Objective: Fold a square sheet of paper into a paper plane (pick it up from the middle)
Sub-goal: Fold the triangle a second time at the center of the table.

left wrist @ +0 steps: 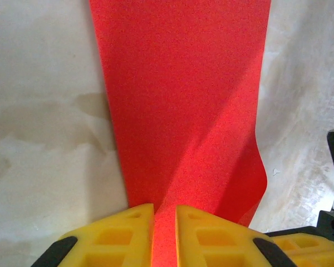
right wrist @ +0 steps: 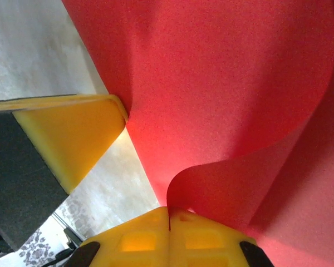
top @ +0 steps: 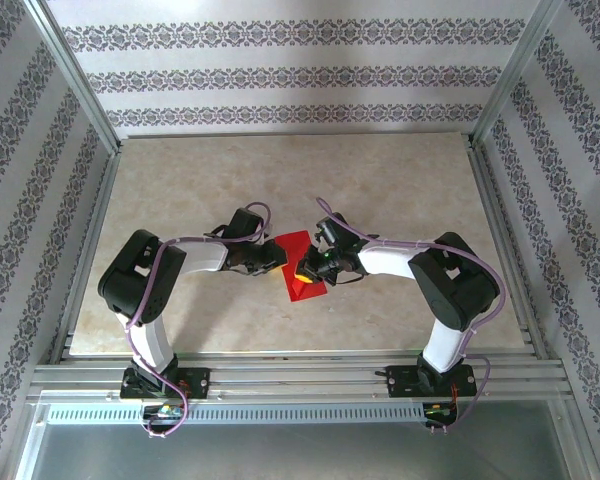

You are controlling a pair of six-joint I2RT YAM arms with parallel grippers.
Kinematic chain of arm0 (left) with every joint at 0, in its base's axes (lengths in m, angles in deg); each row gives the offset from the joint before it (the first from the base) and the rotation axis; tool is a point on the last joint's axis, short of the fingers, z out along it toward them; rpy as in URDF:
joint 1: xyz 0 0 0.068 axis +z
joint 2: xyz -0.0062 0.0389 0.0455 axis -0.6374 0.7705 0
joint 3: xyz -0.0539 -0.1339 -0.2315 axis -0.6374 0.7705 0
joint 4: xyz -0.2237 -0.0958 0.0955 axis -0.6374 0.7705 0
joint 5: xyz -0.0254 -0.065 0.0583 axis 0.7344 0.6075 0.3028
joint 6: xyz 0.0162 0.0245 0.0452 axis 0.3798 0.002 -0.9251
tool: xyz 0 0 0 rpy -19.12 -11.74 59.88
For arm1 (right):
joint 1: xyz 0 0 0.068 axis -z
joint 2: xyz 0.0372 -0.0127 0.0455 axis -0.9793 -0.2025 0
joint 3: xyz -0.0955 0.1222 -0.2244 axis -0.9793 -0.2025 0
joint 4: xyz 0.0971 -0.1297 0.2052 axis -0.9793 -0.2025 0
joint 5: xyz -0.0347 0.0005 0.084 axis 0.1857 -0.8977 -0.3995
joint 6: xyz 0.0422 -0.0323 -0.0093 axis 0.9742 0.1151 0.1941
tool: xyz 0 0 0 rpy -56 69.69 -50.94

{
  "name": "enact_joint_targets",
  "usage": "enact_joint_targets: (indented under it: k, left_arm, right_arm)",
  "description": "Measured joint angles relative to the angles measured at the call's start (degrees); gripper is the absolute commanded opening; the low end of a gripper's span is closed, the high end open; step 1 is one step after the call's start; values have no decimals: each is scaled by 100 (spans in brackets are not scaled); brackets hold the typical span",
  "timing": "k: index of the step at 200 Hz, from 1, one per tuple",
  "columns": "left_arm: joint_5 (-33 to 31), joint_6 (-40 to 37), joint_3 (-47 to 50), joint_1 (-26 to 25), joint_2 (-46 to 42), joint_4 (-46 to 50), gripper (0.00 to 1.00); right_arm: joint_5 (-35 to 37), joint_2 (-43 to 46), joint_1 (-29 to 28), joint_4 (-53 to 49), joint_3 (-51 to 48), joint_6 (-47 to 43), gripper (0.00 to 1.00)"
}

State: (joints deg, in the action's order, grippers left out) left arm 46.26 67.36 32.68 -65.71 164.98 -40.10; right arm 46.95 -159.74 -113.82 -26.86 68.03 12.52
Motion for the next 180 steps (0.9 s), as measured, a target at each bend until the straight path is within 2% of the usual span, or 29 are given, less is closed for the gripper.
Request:
enact_joint_targets:
  k: [102, 180]
  left_arm:
    - [28, -15, -271, -2, 20, 28, 20]
    - [0, -17, -319, -2, 229, 164, 16]
  right_arm:
    - [337, -4, 0, 249, -44, 452, 5]
    - [306, -136, 0, 595, -44, 531, 5]
